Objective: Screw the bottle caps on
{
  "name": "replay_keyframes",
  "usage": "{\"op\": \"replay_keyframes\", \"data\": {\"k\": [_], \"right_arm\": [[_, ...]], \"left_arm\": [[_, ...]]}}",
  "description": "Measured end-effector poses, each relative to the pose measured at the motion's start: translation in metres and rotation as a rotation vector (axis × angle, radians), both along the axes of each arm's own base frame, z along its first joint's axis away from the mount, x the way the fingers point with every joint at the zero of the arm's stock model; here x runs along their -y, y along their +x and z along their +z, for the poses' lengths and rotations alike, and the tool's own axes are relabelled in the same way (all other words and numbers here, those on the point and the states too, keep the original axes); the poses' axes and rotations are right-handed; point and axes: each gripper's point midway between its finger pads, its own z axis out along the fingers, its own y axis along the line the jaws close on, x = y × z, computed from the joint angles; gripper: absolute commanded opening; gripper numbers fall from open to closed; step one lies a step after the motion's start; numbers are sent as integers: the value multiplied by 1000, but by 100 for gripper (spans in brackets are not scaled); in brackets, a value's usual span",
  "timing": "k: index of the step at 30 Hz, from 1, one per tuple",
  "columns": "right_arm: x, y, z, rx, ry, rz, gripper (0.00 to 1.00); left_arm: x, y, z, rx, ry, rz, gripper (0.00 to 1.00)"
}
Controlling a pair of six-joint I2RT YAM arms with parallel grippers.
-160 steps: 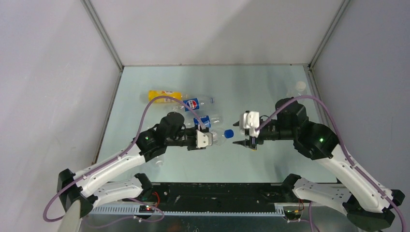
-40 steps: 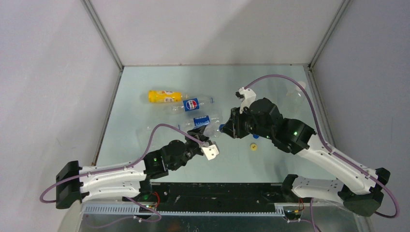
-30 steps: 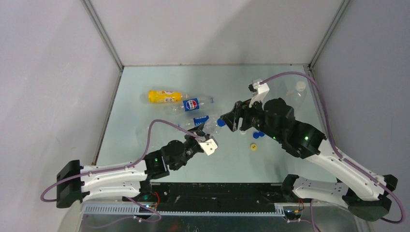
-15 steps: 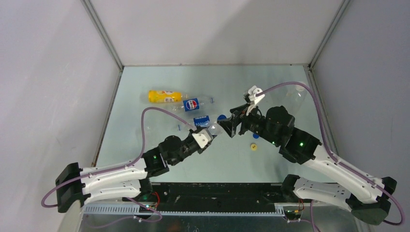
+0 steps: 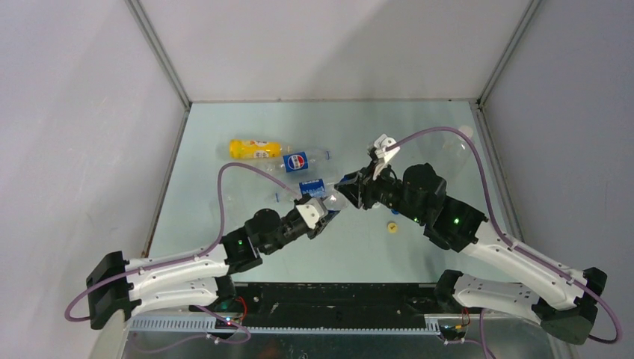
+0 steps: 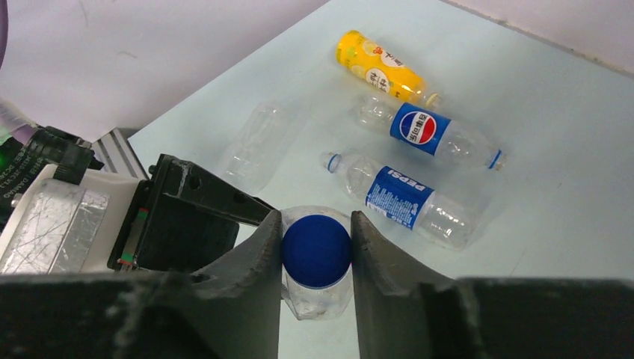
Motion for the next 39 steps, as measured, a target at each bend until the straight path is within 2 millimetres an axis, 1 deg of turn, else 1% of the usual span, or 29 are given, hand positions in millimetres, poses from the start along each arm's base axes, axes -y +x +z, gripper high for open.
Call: {"op": "replay_keyframes", "data": {"k": [1,2,3,4,5,7,9,11,14,18,20,22,23,24,25,26,28,31,34,39], "right_arm": [[0,-1,0,1,0,5,10],[-1,-1,0,3,0,8,2],[-1,-1,1,8,0,10,0],[-1,-1,1,12,-2,11,0],[-1,0,2,18,-3,12,0],[2,2,0,29,-19,10,0],[8,6,-2,42,-43,0,0],[18,14,-3,55,-70,-30,0],[41,35,1,82,-107,-111,0],[85,71,13,130,-158,-281,0],[111,90,16,146,-182,-380,0],[139,107,14,142,-205,-478,0],[149,114,12,136,-214,-513,0],[165,125,9,126,-226,-570,0],[174,133,7,117,-233,-603,0],[188,143,2,103,-244,-650,0],[207,158,-7,80,-261,-711,0],[231,179,-20,49,-279,-784,0],[248,195,-31,28,-290,-833,0],[263,214,-48,4,-303,-872,0]], "left_arm": [[0,0,0,-3,-3,-2,38],[0,0,0,-3,-4,-3,53],[0,0,0,-6,-7,-2,60],[0,0,1,-7,-9,-3,72],[1,0,1,-7,-10,-6,82],[0,1,4,-10,-27,3,90],[-2,5,7,-9,-43,25,95],[-4,8,8,-13,-51,47,98],[-10,12,6,-29,-49,88,99],[-21,16,-3,-81,-26,146,100],[-27,16,-7,-116,-12,176,100],[-33,16,-10,-154,1,205,100],[-36,16,-11,-176,3,219,100],[-39,15,-15,-205,9,236,100],[-42,14,-19,-228,12,249,100],[-45,13,-24,-253,20,263,100],[-51,10,-34,-295,36,283,100],[-60,7,-47,-337,41,310,100],[-72,6,-56,-359,27,354,100],[-82,4,-68,-367,23,377,100]]}}
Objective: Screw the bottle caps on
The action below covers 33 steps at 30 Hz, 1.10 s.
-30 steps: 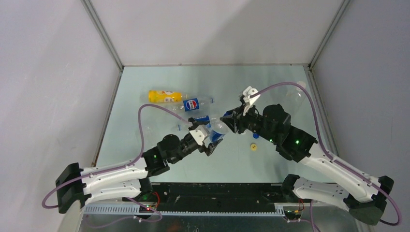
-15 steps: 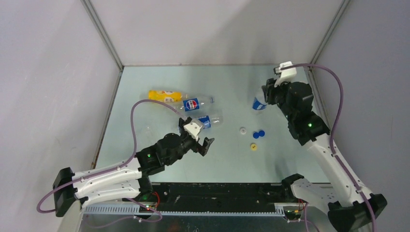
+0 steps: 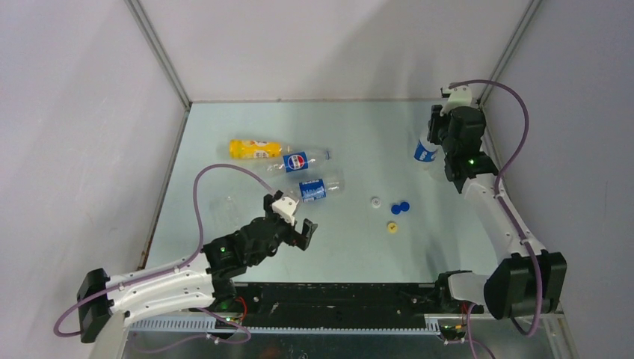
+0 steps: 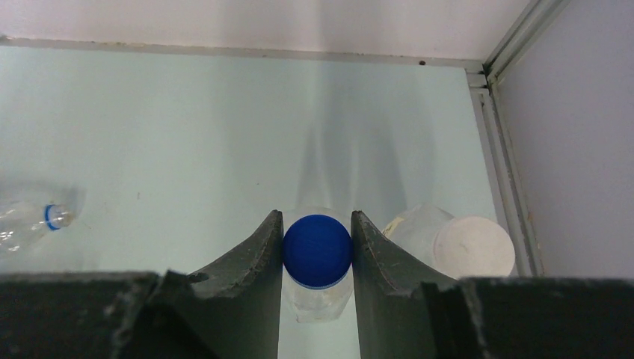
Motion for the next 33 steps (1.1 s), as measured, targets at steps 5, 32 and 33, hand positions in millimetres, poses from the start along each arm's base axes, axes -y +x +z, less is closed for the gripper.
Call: {"op": "replay_keyframes", "data": {"k": [5,32,33], "right_arm": [[5,14,-23,-46,4,-10,0],[-1,26,-47,-55,28,16,51],[-2,26,-48,-56,29,17,55]], "left_arm": [[-3,0,-10,-11,22,10,100],[-12,8,-5,7,10,82,100],[-12,8,-5,9,10,88,100]]}}
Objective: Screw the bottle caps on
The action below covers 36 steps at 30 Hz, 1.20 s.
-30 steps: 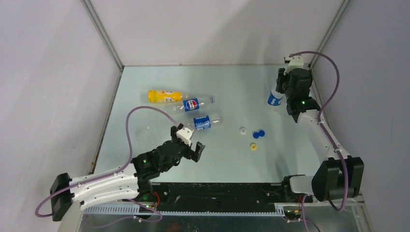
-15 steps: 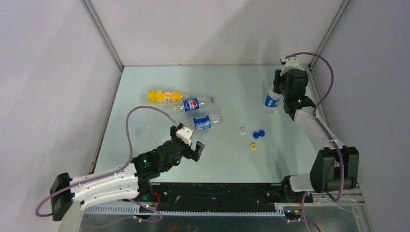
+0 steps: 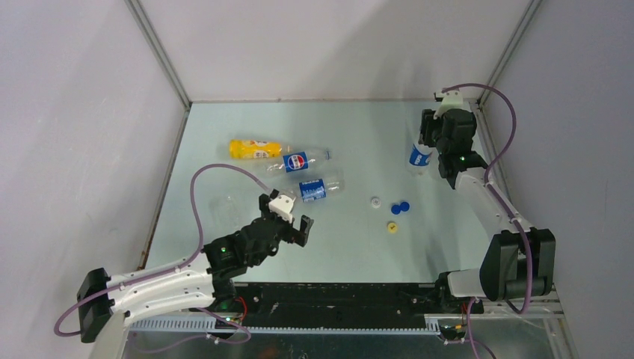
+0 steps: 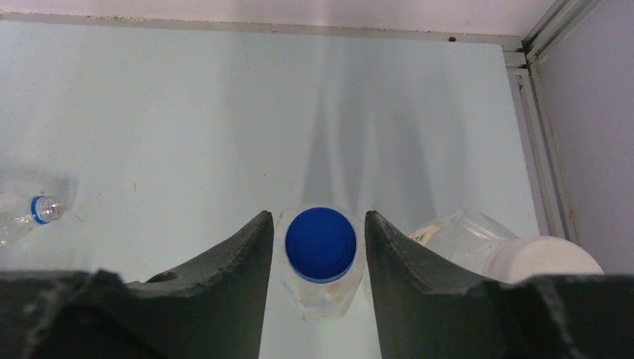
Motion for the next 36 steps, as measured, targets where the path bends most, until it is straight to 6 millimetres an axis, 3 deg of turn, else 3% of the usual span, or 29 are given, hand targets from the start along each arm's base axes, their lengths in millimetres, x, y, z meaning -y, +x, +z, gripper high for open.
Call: {"op": "replay_keyframes", "data": {"k": [11,12,14,18,22,29,32,36], "right_arm": [[1,-8,9,17,6,-2,78],[1,-10,12,20,6,-2,94],[2,-17,19,24,6,-2,99],[3,-37,40,51,14,0,99],[1,-65,74,118,72,4,99],[-15,-133,141,313,147,124,100],[-23,-154,142,335,156,181,99],[-37,-160,125,261,169,258,99]], "left_arm": [[-6,4,1,7,-3,45,100],[-6,4,1,6,-6,48,100],[-6,5,1,6,-6,51,100],[-8,4,0,0,11,55,100],[-8,6,4,-5,28,63,100],[-9,17,28,-10,22,104,100],[-19,30,39,-35,-19,174,100],[-27,44,49,-100,-92,267,100]]}}
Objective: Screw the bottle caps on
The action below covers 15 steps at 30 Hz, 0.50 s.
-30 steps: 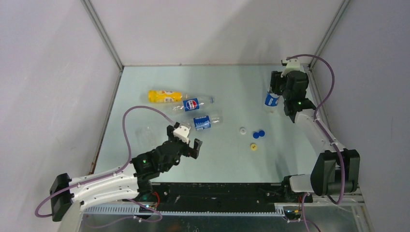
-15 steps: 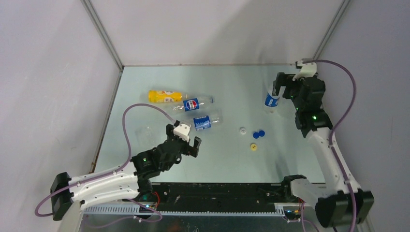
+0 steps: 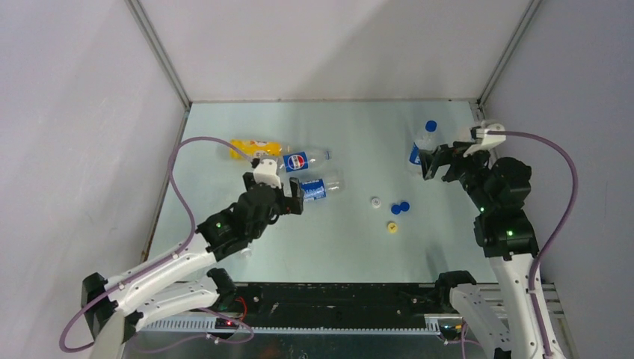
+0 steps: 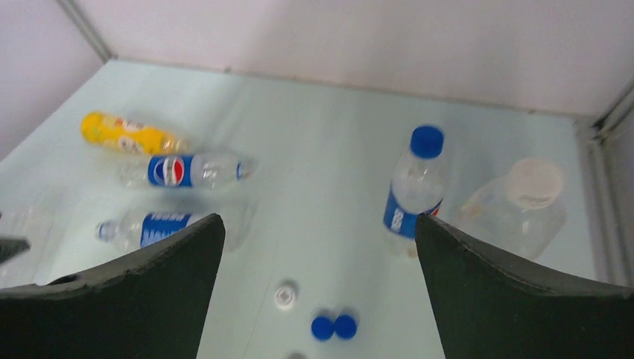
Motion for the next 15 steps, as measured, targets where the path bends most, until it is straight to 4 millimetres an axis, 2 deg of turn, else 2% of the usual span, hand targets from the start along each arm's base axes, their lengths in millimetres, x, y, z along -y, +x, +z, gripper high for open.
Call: {"op": "replay_keyframes", "data": {"k": [3,7,12,15], "right_arm": [[-9,1,-27,-110,-3,53,99],[-21,-1,-55,-231,7,119,99],[-41,-7,-70,-297,5,206,99],[-61,-12,-82,-340,-23,262,99]], "left_arm": [[-4,7,-3,-68,-54,63,100],[-11,12,-21,-177,-110,157,100],[-24,8,-52,-323,-149,295,100],[-29,5,-61,-373,-161,347,100]]}}
